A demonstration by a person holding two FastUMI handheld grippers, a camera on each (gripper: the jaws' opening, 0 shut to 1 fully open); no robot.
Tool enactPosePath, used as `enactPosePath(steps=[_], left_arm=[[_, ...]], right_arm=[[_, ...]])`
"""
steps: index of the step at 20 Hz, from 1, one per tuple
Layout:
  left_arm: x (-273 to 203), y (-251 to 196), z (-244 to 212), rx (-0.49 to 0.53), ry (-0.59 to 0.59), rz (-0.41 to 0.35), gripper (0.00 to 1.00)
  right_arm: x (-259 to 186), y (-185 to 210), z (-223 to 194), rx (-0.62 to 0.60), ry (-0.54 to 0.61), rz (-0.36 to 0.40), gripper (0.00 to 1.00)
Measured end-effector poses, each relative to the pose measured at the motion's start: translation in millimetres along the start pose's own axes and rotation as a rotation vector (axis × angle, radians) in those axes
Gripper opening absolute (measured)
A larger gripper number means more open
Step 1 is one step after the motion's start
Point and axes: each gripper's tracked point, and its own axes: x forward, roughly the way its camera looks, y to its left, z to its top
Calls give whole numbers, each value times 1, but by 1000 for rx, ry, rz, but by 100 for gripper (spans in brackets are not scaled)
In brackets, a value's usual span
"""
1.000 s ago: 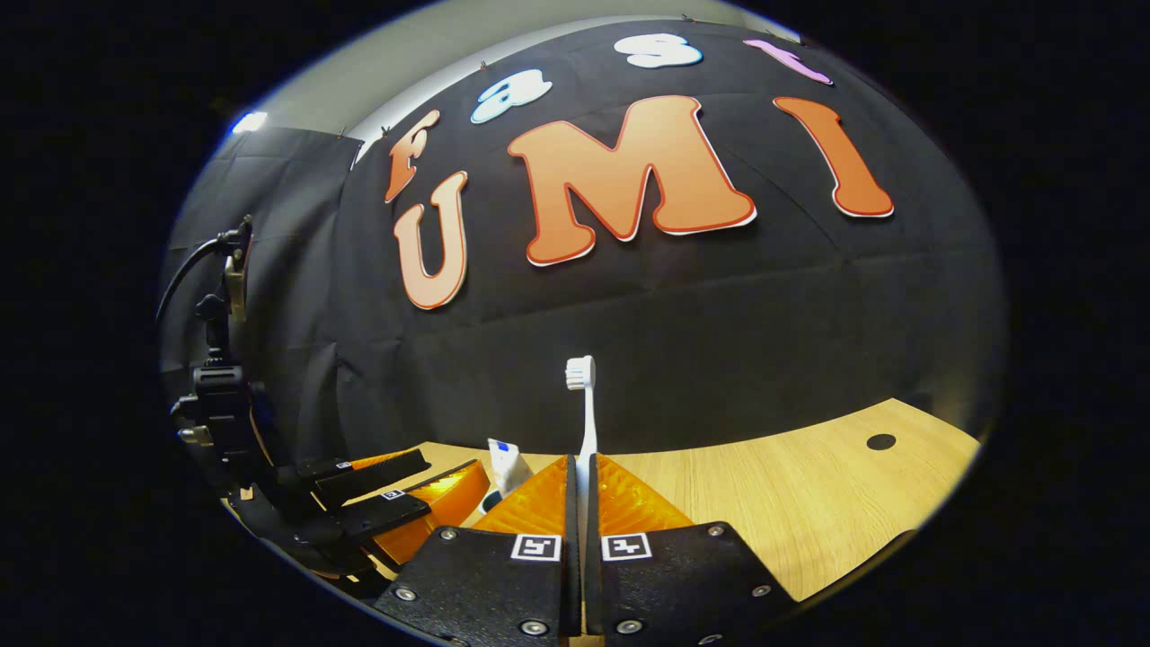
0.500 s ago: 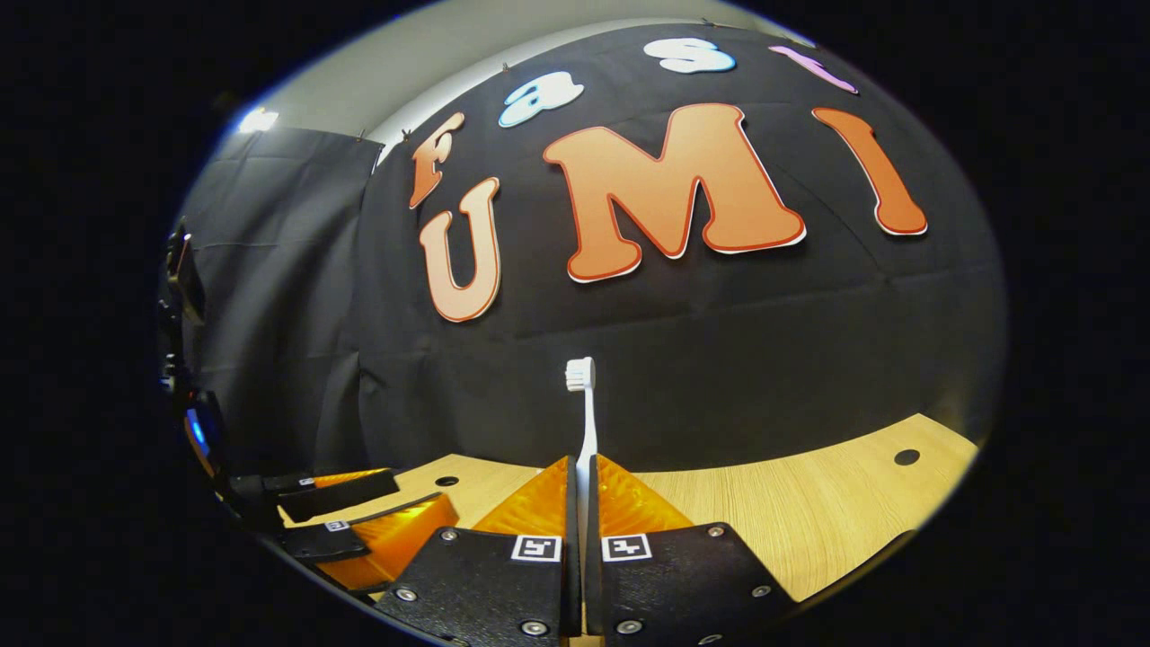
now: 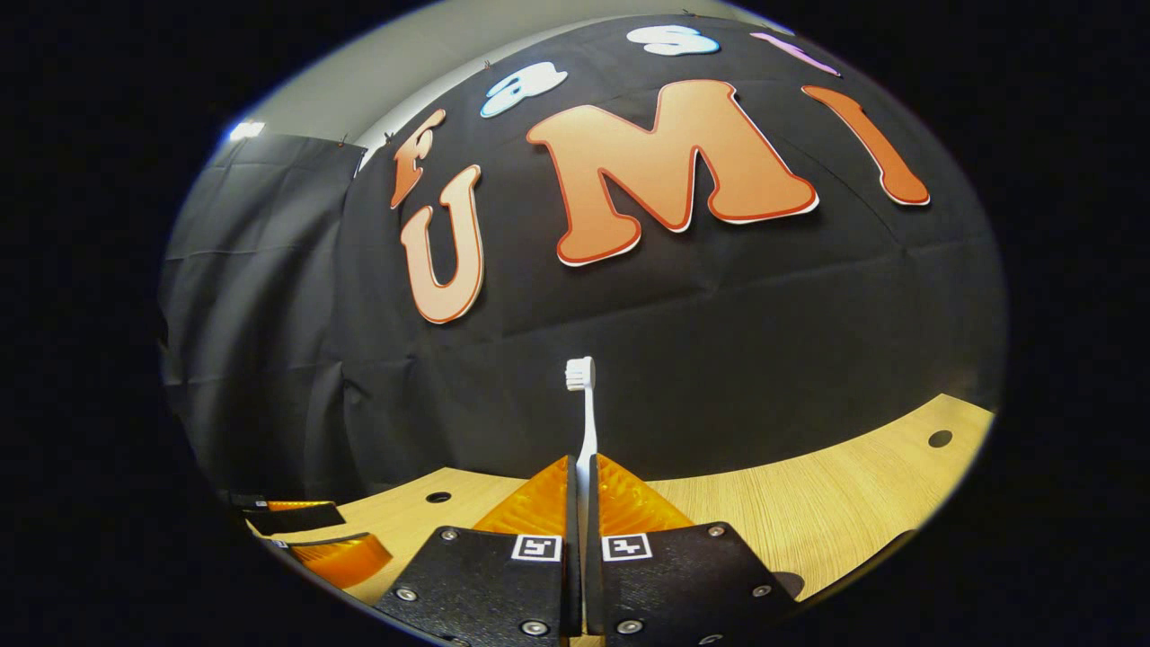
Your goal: Put the toothbrush and toothpaste on the desktop into the cup, then pick up the cup and place it on the coaster on the desktop.
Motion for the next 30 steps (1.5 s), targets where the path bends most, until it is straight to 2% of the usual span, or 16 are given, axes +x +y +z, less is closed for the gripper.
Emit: enactPosePath(steps=[6,16,20,27,30], left_arm=[[7,4,-17,-11,33,-1,98],[9,-4,-40,-22,83,1,98],[6,-6,-38,-10,80,1,98],[7,-4,-48,-15,103,7,98],[5,-4,-50,-18,113,9,98]], right_arm=[[19,-7,-1,-27,-66,-17,2],[24,1,-19,-17,-57,26,3],[29,0,-10,21,-106,31,3],[32,8,-22,95,-106,63,3],[28,8,-21,72,-107,68,3]])
